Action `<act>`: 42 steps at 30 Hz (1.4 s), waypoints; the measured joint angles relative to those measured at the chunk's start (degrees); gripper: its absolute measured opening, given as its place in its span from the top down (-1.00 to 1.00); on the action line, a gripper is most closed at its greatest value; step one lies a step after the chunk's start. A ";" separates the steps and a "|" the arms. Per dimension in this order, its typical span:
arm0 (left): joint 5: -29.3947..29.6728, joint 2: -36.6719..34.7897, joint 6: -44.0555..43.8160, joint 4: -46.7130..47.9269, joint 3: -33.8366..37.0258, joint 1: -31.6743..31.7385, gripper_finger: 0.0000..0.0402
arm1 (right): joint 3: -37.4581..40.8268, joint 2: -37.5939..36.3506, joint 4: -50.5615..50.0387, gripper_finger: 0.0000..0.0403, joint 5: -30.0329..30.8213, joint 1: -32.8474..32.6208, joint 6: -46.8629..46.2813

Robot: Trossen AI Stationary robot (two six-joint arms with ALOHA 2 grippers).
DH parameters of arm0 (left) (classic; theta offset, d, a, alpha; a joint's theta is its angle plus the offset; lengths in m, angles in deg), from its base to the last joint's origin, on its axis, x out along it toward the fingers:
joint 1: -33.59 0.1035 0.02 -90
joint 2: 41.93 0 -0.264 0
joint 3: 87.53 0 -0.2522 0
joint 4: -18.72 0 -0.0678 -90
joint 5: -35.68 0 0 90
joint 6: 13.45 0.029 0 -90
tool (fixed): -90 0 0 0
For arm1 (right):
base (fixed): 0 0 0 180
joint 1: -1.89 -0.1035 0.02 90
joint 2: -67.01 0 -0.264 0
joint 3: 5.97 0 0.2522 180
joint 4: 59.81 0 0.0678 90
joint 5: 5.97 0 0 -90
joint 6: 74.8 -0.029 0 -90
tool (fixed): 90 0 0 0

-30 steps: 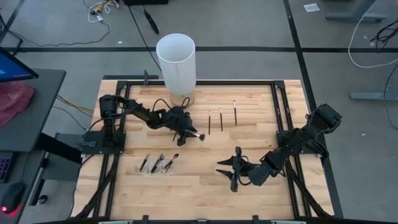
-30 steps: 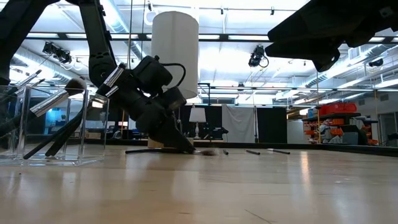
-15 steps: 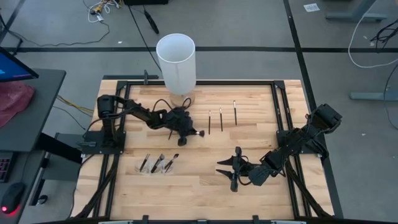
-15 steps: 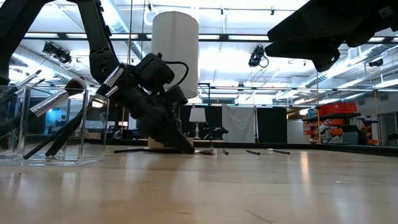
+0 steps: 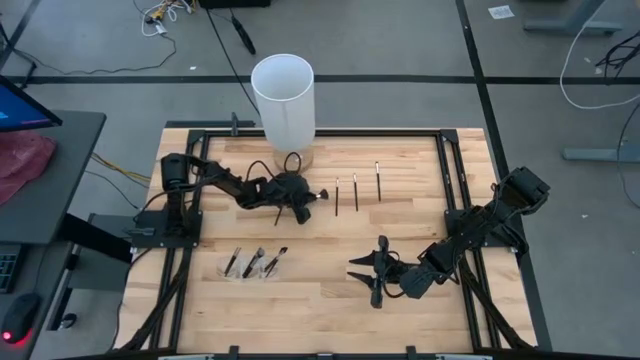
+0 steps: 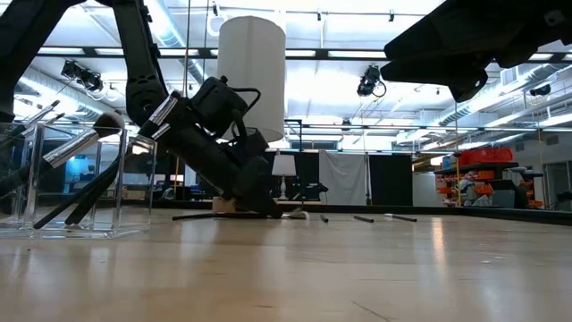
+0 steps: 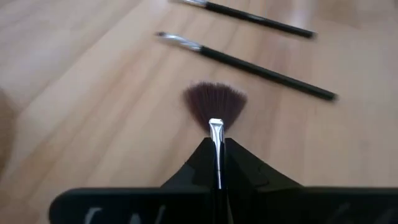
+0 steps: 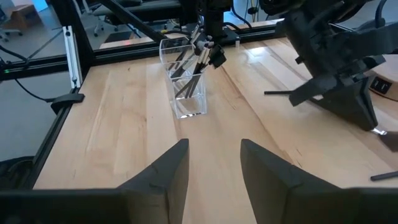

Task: Put items in baskets/containers
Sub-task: Put the highlighter brush in the transparent organizer

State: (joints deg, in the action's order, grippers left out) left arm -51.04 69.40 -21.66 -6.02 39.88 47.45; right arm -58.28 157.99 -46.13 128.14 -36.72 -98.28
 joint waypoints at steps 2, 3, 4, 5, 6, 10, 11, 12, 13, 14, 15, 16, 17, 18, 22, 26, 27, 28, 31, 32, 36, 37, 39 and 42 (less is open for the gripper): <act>1.92 0.00 -0.15 -0.09 0.00 -0.44 0.85 | 0.00 0.01 -0.01 0.26 -0.01 0.00 0.01; 2.25 0.00 -0.11 -0.09 0.00 -0.54 0.82 | 0.00 0.02 -0.01 0.26 -0.01 0.00 0.01; 2.24 0.00 -0.10 -0.11 0.00 -0.54 0.78 | 0.00 0.01 0.00 0.26 0.00 0.00 0.01; 2.06 0.00 -0.13 -0.13 0.00 -0.54 0.74 | 0.00 0.00 -0.01 0.26 -0.01 0.00 0.01; 1.87 0.00 -0.12 -0.16 0.00 -0.54 0.71 | 0.00 0.02 0.00 0.26 -0.01 0.00 0.01; 1.40 -0.09 1.10 -0.28 0.00 -0.56 0.56 | 0.00 0.01 0.00 0.26 -0.01 0.01 0.01; 1.32 -0.11 1.38 -0.28 0.00 -0.56 0.52 | 0.00 0.01 -0.01 0.26 -0.01 0.00 0.01; 1.16 -0.13 1.40 -0.29 0.00 -0.56 0.49 | 0.00 0.01 0.00 0.26 -0.01 0.01 0.01; 0.67 -0.37 1.40 -0.12 0.00 -0.56 0.45 | 0.00 0.01 0.00 0.26 -0.01 0.01 0.01; -0.01 -0.59 1.41 0.02 0.02 -0.55 0.42 | 0.00 0.02 0.00 0.26 -0.01 0.02 0.01; -0.39 -0.67 1.46 -0.02 0.01 -0.54 0.39 | 0.00 0.02 0.00 0.26 -0.01 0.01 0.01; -0.49 -0.69 1.66 0.28 0.00 -0.56 0.37 | 0.00 0.02 0.00 0.26 -0.01 0.01 0.01; -0.50 -0.79 2.21 1.01 0.00 -0.57 0.35 | 0.00 0.02 0.00 0.26 -0.01 0.02 0.01; -0.51 -1.09 2.81 1.91 -0.06 -0.58 0.33 | 0.00 0.02 0.00 0.26 -0.01 0.02 -0.02; 0.97 -1.77 5.61 5.14 -0.18 -0.69 0.30 | 0.00 0.02 0.02 0.26 -0.01 0.02 -0.07; 0.93 -1.79 7.09 5.75 -0.24 -0.69 0.31 | 0.00 0.02 0.15 0.26 -0.01 0.01 -0.06; 0.91 -1.80 7.49 6.03 -0.24 -0.68 0.31 | 0.00 0.02 0.15 0.26 -0.03 0.02 -0.13; 0.91 -1.82 7.92 6.52 -0.25 -0.69 0.31 | 0.00 0.02 0.17 0.26 -0.01 0.02 -0.17; 1.03 -1.93 9.45 8.01 -0.33 -0.69 0.31 | 0.00 0.02 0.24 0.26 -0.01 0.02 -0.20; 1.21 -1.95 9.80 8.66 -0.35 -0.69 0.31 | 0.00 0.02 0.24 0.26 -0.01 0.02 -0.19; 1.62 -2.27 9.94 9.39 -0.37 -0.69 0.31 | 0.00 0.02 0.24 0.26 -0.01 0.02 -0.21; 1.79 -2.63 9.95 10.20 -0.35 -0.69 0.31 | 0.00 0.02 0.24 0.26 -0.01 0.02 -0.21; 2.36 -4.05 9.53 12.38 -0.25 -0.67 0.31 | 0.00 0.02 0.24 0.26 -0.03 0.02 -0.21; 3.86 -7.27 8.94 16.73 0.02 -0.58 0.31 | 0.00 0.02 0.40 0.26 -0.02 0.02 -0.15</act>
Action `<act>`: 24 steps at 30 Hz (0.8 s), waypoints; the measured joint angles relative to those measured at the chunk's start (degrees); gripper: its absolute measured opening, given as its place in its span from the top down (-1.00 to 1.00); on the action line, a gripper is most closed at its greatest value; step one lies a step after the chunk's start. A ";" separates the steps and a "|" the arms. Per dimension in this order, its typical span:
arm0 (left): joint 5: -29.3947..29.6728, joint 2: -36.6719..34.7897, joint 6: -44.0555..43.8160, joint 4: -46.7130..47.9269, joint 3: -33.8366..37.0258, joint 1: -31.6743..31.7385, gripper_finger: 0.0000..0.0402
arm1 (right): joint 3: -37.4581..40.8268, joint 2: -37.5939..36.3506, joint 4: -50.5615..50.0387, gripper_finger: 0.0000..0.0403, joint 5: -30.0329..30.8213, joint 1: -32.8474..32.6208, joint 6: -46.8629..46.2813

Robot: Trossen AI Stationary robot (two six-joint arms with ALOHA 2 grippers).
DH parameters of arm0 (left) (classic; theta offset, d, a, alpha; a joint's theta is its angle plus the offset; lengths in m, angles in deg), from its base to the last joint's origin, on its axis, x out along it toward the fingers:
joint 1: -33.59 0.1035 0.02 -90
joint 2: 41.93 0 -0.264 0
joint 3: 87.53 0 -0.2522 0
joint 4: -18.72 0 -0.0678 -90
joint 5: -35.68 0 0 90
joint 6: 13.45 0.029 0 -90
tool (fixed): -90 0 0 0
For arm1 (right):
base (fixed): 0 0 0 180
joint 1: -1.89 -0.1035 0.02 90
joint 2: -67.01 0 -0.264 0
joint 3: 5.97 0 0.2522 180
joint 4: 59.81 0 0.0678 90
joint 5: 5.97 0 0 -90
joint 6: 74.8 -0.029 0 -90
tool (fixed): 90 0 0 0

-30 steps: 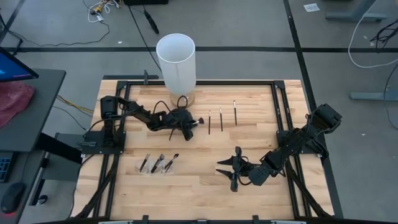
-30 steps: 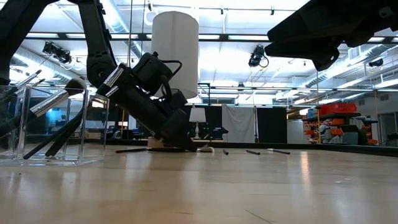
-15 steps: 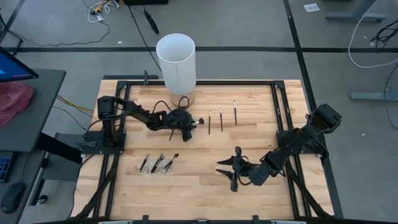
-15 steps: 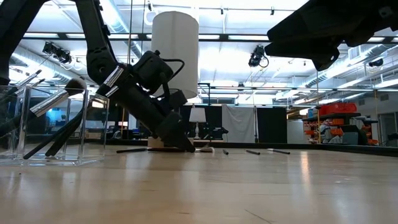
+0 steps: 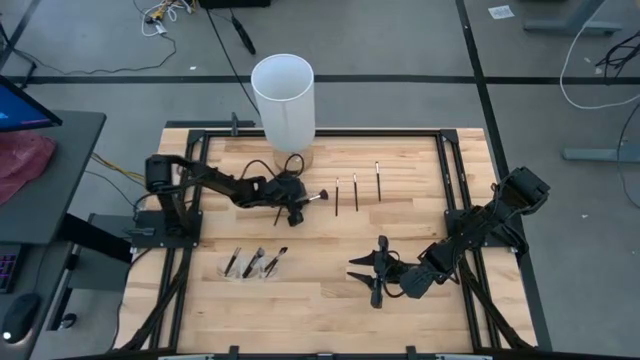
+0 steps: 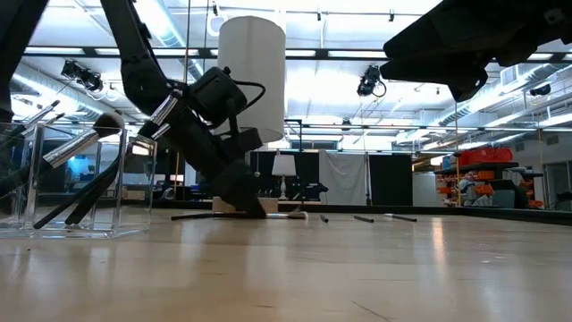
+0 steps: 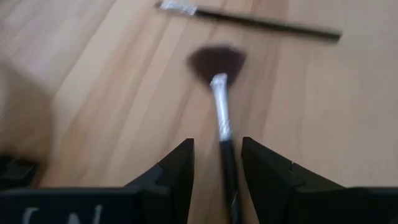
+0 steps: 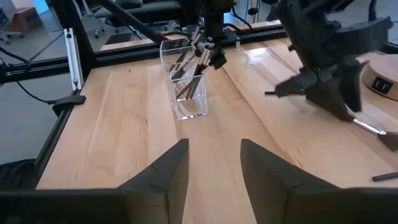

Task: Put items in baskets/containers
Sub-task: Put the highlighter brush in the transparent organizer

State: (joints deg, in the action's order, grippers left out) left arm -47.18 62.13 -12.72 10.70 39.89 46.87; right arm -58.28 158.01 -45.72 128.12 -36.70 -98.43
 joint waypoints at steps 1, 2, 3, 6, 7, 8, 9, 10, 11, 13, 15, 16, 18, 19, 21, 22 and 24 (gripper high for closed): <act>0.36 -1.06 0.12 1.19 0.11 0.04 0.31 | 0.00 0.00 0.03 0.26 0.01 0.00 0.11; 0.31 -1.77 0.01 1.92 0.19 0.08 0.31 | 0.00 0.00 0.06 0.26 0.01 0.00 0.10; 0.20 -2.25 0.03 2.34 0.19 0.09 0.31 | 0.00 0.00 0.05 0.26 -0.01 0.00 0.12; -1.38 -2.42 0.00 2.11 0.10 0.09 0.31 | 0.01 0.00 0.05 0.26 0.01 0.00 0.12; -1.80 -1.99 0.00 1.82 0.11 0.09 0.31 | 0.00 0.00 0.05 0.26 0.00 0.00 0.12; -1.93 -1.25 0.00 1.00 0.06 0.08 0.31 | 0.00 0.00 0.05 0.26 0.00 -0.01 0.13; -1.97 -0.80 -0.06 0.58 0.07 0.04 0.31 | 0.00 0.00 0.05 0.26 0.00 0.00 0.14; -1.98 -0.51 -0.02 0.22 0.03 0.06 0.31 | 0.02 0.00 0.05 0.26 0.00 0.00 0.14; -2.19 0.05 -0.08 -0.65 0.00 0.07 0.31 | 0.00 0.00 0.05 0.26 -0.01 0.00 0.12; -2.21 1.11 -0.05 -2.00 -0.07 0.07 0.31 | 0.00 0.00 0.05 0.26 0.01 0.00 0.14; -2.22 1.84 0.09 -2.49 -0.18 0.07 0.32 | 0.01 0.00 0.05 0.26 -0.01 0.00 0.14; -2.28 2.42 0.22 -2.65 -0.19 0.07 0.33 | 0.00 0.00 0.04 0.26 0.01 0.00 0.14; -2.41 2.59 0.26 -2.54 -0.25 0.17 0.39 | 0.02 0.00 0.03 0.26 -0.01 0.00 0.16; -2.61 2.61 0.36 -2.19 -0.26 0.17 0.43 | 0.00 0.00 0.03 0.26 0.01 0.00 0.14; -2.92 2.68 1.09 -1.79 -0.26 0.35 0.56 | 0.00 0.00 0.03 0.26 -0.01 0.00 0.15; -3.31 2.68 1.27 -1.56 -0.26 0.57 0.64 | 0.02 0.00 0.03 0.26 0.00 0.00 0.14; -4.52 2.67 1.49 -1.10 -0.26 1.21 0.81 | 0.02 0.00 0.03 0.26 -0.01 0.00 0.14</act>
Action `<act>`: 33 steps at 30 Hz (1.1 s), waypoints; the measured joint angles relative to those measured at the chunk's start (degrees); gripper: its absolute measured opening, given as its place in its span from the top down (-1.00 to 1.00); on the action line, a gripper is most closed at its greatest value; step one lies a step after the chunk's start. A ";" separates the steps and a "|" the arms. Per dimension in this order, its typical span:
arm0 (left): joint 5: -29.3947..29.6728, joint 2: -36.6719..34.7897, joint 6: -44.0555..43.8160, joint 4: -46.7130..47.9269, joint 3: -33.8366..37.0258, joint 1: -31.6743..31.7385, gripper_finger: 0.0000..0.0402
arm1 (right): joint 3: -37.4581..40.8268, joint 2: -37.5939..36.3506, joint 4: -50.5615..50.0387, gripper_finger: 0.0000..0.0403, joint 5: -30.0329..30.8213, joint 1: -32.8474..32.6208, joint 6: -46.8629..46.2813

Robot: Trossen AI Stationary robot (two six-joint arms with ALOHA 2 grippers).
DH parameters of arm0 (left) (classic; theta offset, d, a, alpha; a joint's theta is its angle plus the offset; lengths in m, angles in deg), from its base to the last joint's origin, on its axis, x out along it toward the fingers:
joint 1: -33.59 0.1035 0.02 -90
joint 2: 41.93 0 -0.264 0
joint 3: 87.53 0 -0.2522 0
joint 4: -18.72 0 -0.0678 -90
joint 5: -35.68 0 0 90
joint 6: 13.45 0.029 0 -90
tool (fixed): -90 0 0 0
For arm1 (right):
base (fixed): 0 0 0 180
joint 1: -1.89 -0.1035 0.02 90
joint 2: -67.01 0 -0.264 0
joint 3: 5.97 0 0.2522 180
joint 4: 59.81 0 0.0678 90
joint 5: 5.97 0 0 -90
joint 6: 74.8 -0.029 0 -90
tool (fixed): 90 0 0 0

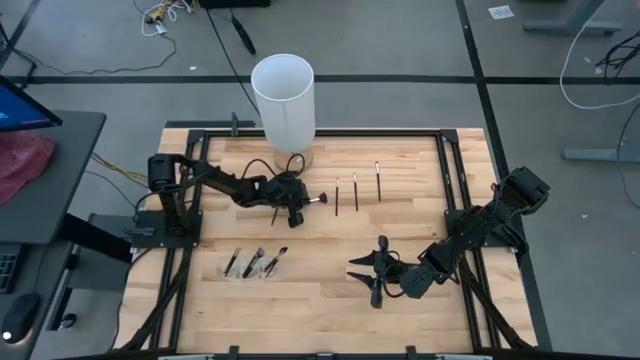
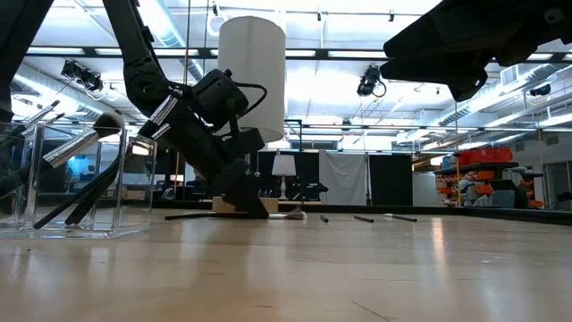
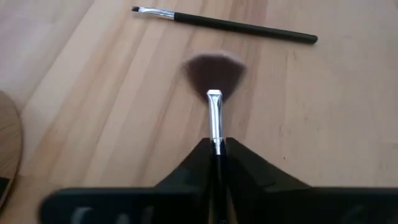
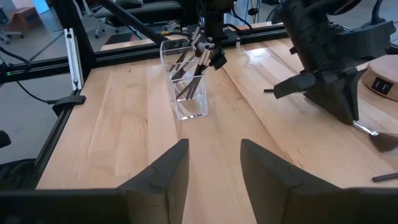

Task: Put items in baskets/containers
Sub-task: Put the highlighter brush in the transparent organizer

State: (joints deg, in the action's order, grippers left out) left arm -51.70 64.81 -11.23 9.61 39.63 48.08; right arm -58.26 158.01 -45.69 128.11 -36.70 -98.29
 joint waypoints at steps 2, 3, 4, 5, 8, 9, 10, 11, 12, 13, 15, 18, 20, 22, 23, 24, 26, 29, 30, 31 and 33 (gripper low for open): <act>-1.30 0.42 0.02 0.52 -0.04 0.91 0.92 | -0.02 0.00 0.00 0.26 0.02 0.00 0.00; -1.59 0.70 0.00 0.37 -0.13 1.35 0.92 | -0.02 0.00 0.01 0.26 0.00 0.00 0.01; -2.25 0.76 -0.01 0.37 -0.17 1.71 0.92 | -0.02 0.00 0.00 0.26 0.00 0.00 0.02; -2.57 0.89 -0.01 0.37 -0.15 1.86 0.91 | -0.02 0.00 0.00 0.26 0.00 -0.02 0.02; -2.43 1.05 -0.01 0.18 -0.15 1.85 0.91 | -0.02 0.00 0.02 0.26 0.00 0.00 0.02; -2.58 1.06 -0.02 0.07 -0.14 1.85 0.93 | 0.00 0.00 0.00 0.26 0.00 0.00 0.02; -3.03 1.10 -0.10 -0.19 -0.08 1.82 0.93 | -0.01 0.00 0.00 0.26 0.00 0.00 0.03; -3.62 1.14 -0.36 -0.51 -0.06 1.80 0.93 | -0.02 0.00 0.00 0.26 0.00 0.00 0.06; -4.00 1.22 -1.03 -0.96 0.00 1.71 0.93 | -0.01 0.00 0.00 0.26 0.00 0.00 0.06; -4.06 1.29 -1.44 -1.30 0.02 1.53 0.93 | -0.02 0.00 0.00 0.26 0.00 0.00 0.04; -3.84 0.94 -1.62 -1.54 0.10 1.22 0.93 | 0.00 0.00 0.00 0.26 0.00 0.00 0.04; -4.01 0.24 -2.32 -2.22 0.24 0.68 0.93 | -0.02 0.00 -0.02 0.26 0.00 0.00 0.06; -5.04 -0.15 -3.03 -2.72 0.29 0.39 0.93 | -0.02 0.00 -0.02 0.26 0.00 0.00 0.04; -5.32 -0.20 -3.35 -3.26 0.33 -0.01 0.93 | -0.02 0.00 -0.01 0.26 0.00 0.00 0.05; -5.43 -0.20 -3.46 -3.45 0.33 -0.12 0.93 | 0.00 0.00 0.00 0.26 0.00 0.00 0.04; -5.43 -0.20 -3.76 -3.52 0.33 -0.29 0.93 | 0.00 0.00 -0.02 0.26 0.00 0.00 0.06; -5.41 -0.20 -4.38 -3.62 0.31 -0.65 0.93 | -0.01 0.00 -0.02 0.26 0.00 0.00 0.04; -5.47 -0.22 -4.90 -4.92 0.31 -1.41 0.93 | 0.00 0.00 -0.02 0.26 0.00 0.00 0.06; -5.54 -0.22 -5.00 -5.46 0.31 -1.64 0.93 | -0.02 0.00 -0.02 0.26 0.00 0.00 0.04; -5.56 -0.21 -5.03 -5.87 0.31 -1.85 0.94 | -0.01 0.00 -0.02 0.26 0.00 -0.02 0.05; -5.56 -0.22 -5.07 -6.52 0.31 -2.10 0.96 | 0.00 0.00 -0.02 0.26 0.00 0.00 0.04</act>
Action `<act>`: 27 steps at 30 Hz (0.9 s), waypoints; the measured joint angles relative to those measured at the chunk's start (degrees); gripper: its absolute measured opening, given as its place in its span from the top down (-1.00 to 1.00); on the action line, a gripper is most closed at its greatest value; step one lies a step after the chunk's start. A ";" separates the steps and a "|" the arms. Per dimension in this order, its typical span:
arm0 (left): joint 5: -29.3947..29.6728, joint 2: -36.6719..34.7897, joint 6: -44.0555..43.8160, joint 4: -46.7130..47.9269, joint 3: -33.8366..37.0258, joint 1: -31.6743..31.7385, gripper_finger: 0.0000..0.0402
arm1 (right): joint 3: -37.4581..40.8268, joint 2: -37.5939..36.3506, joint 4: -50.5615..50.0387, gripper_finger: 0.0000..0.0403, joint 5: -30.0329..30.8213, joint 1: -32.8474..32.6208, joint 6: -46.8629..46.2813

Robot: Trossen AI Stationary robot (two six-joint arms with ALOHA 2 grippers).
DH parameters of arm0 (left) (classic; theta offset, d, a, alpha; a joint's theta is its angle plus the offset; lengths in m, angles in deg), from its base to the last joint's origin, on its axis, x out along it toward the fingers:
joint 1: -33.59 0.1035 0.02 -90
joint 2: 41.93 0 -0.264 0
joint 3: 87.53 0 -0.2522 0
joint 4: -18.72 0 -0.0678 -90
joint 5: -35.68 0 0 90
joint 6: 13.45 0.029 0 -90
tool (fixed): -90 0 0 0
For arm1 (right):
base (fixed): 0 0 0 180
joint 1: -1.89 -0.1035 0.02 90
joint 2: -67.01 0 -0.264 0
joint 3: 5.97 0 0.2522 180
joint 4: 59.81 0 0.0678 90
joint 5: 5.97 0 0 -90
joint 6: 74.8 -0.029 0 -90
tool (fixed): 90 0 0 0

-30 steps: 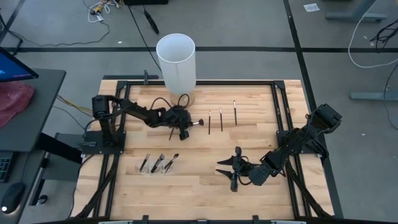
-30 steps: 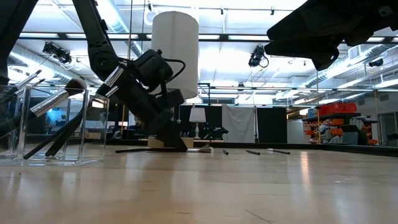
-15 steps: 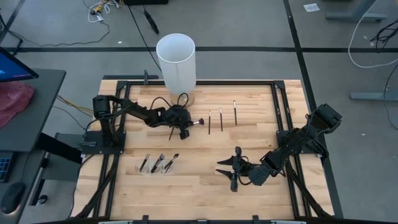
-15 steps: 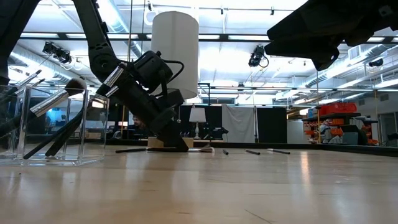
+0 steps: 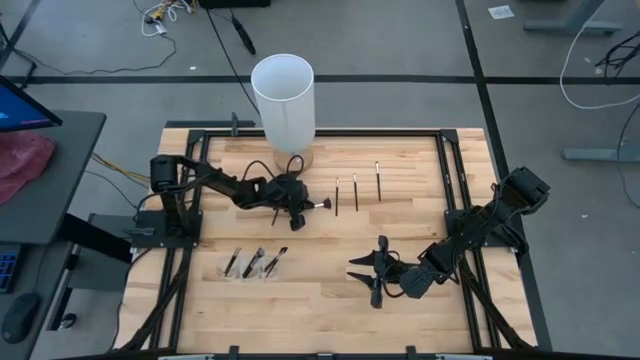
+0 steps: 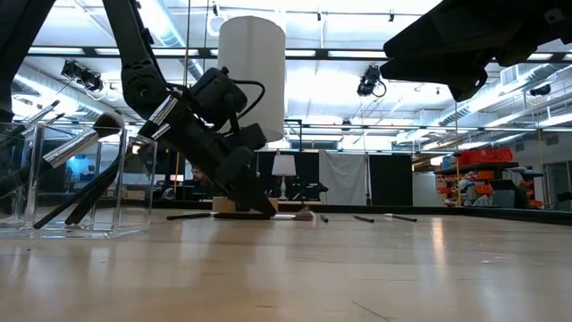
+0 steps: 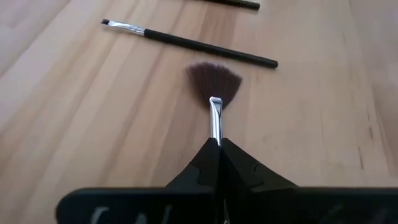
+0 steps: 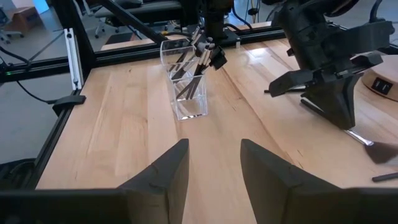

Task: Put items in baskets/containers
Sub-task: Put the highlighter brush in the transparent organizer

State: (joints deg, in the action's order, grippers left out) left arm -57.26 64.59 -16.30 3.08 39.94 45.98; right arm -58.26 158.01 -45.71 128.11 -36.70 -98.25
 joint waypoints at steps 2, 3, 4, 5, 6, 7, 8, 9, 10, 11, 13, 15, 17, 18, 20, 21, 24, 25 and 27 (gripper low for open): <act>-0.01 0.01 -0.95 -0.36 0.00 -0.07 0.99 | -0.02 0.00 0.00 0.26 0.00 0.00 0.00; -0.02 0.02 -1.05 -0.43 0.00 -0.07 1.00 | 0.00 0.00 0.00 0.26 0.00 0.00 0.00; -0.02 0.00 -1.05 -0.45 0.00 -0.07 1.00 | -0.01 0.00 0.00 0.26 0.00 0.00 0.01; -0.02 0.00 -1.03 -0.49 0.00 -0.07 1.00 | -0.01 0.00 0.00 0.26 0.00 0.00 0.00; -0.02 0.00 -1.01 -0.52 -0.02 -0.07 0.99 | -0.02 0.00 0.00 0.26 0.00 0.00 0.00; -0.02 0.00 -0.64 -0.54 -0.02 -0.07 0.97 | -0.02 0.00 0.00 0.26 0.00 0.00 0.00; -0.07 0.00 0.36 -0.58 -0.02 -0.07 0.94 | -0.02 0.00 0.00 0.26 0.00 0.00 0.00; -0.06 0.00 1.05 -0.56 -0.02 -0.10 0.89 | 0.00 0.00 0.00 0.26 0.00 0.00 0.00; -0.22 0.00 2.07 -0.53 -0.02 -0.10 0.84 | 0.00 0.00 0.00 0.26 0.00 -0.01 0.01; -0.83 0.00 3.05 -0.28 -0.02 -0.10 0.78 | 0.00 0.00 0.00 0.26 0.00 -0.02 0.00; -2.08 0.35 3.89 -0.15 -0.02 -0.10 0.64 | -0.02 0.00 0.00 0.26 0.00 -0.01 0.02; -2.77 0.44 4.77 -0.26 -0.03 -0.03 0.51 | -0.02 0.00 0.00 0.26 -0.01 0.00 0.00; -3.02 0.50 5.66 0.02 -0.06 -0.03 0.39 | -0.01 0.00 0.00 0.26 -0.01 0.00 0.01; -3.04 0.50 6.61 0.30 -0.09 -0.03 0.34 | -0.02 0.00 0.00 0.26 0.00 0.00 0.00; -3.06 0.46 7.96 0.72 -0.13 -0.03 0.28 | 0.00 0.00 0.00 0.26 0.00 0.00 0.00; -3.10 0.46 8.43 0.80 -0.15 -0.01 0.27 | 0.00 0.00 0.00 0.26 0.00 0.00 0.00; -3.77 0.46 11.32 1.15 -0.22 0.11 0.27 | -0.01 0.00 0.00 0.26 0.00 0.00 0.00; -4.29 0.75 12.20 1.10 -0.24 0.28 0.29 | 0.00 0.00 0.00 0.26 0.00 0.00 0.00; -6.28 1.40 12.52 0.70 -0.24 0.95 0.34 | -0.02 0.00 0.00 0.26 0.00 0.00 0.00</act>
State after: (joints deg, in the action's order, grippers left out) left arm -63.54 65.99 -3.78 3.79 39.70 46.93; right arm -58.28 158.01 -45.71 128.11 -36.70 -98.25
